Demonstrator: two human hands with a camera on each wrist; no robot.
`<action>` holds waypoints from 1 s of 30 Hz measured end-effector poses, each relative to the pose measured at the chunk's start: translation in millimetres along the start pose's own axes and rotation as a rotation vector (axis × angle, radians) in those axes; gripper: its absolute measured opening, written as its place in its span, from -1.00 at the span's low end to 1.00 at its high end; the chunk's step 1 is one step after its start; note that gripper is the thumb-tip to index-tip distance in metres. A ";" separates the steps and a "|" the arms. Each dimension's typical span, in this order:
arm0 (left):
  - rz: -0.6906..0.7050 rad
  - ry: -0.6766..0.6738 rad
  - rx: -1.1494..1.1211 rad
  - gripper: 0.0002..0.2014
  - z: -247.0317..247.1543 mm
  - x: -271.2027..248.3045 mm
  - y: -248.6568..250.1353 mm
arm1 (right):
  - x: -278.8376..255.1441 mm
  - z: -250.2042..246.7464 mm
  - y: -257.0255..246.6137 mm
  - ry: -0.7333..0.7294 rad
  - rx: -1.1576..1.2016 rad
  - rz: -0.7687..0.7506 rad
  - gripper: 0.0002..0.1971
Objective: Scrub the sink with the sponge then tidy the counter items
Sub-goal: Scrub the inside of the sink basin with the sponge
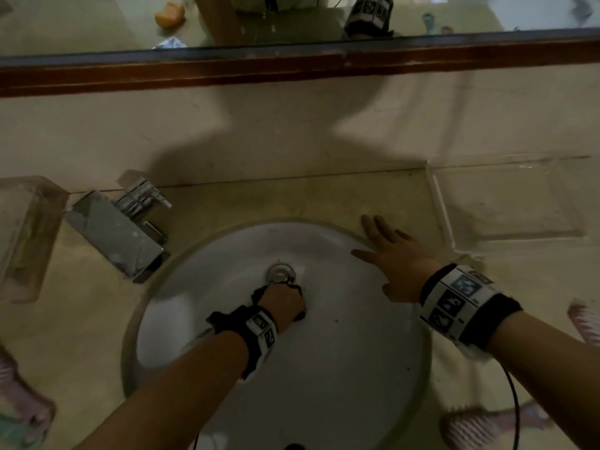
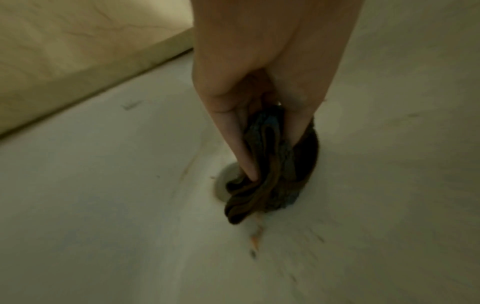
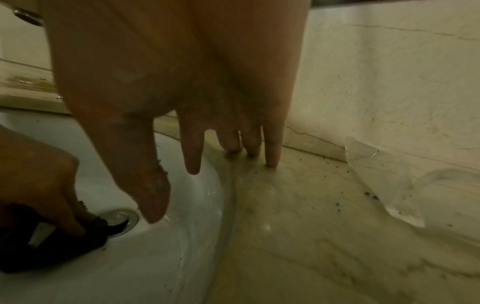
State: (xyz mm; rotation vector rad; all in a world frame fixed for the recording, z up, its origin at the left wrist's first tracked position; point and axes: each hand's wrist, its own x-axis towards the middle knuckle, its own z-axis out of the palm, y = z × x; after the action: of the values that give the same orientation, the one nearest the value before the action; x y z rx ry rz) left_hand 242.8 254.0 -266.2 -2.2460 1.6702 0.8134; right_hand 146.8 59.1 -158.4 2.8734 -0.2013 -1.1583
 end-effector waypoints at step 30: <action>0.106 0.317 0.039 -0.34 -59.0 -16.0 38.4 | 1.1 2.7 0.5 0.016 -0.009 -0.017 -0.15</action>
State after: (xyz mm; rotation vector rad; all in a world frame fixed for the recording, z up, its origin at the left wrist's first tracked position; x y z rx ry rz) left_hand 221.2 225.6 -203.5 -2.3745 1.9360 0.4569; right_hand 145.7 58.5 -161.1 2.8808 -0.1716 -1.1361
